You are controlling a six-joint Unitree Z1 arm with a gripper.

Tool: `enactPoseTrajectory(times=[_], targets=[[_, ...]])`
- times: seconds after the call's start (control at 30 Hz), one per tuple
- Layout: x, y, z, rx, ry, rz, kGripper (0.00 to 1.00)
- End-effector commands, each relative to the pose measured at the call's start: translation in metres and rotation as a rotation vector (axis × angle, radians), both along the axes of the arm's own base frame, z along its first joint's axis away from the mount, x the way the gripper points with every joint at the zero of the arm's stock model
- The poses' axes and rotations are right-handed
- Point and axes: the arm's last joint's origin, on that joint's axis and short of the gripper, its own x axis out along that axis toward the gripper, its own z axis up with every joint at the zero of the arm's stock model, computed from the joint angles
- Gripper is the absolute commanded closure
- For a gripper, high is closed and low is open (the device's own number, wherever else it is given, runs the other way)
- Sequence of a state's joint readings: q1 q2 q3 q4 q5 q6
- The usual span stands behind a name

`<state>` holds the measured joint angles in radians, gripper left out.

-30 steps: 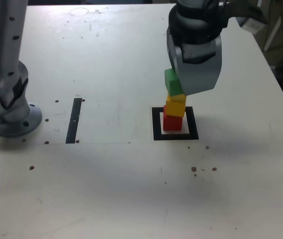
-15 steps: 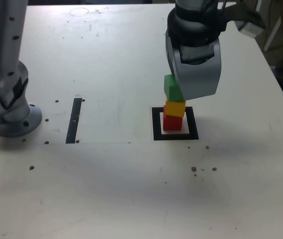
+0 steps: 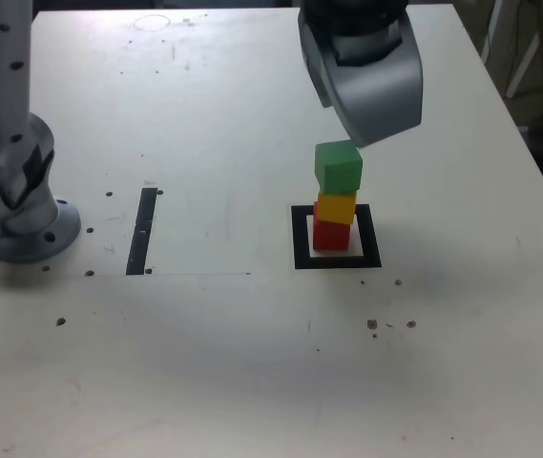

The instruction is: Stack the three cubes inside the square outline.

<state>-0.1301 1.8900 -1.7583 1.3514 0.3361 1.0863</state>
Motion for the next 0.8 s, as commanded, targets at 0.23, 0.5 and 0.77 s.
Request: enactPoseTrajectory(times=[0.23, 0.5, 0.77], targets=[[-0.032, 0.012, 0.010, -0.010, -0.009, 0.276, 0.01], [-0.074, 0.012, 0.016, -0.121, -0.037, 0.526, 0.01], [-0.119, 0.017, -0.001, -0.126, -0.008, 0.762, 0.01]])
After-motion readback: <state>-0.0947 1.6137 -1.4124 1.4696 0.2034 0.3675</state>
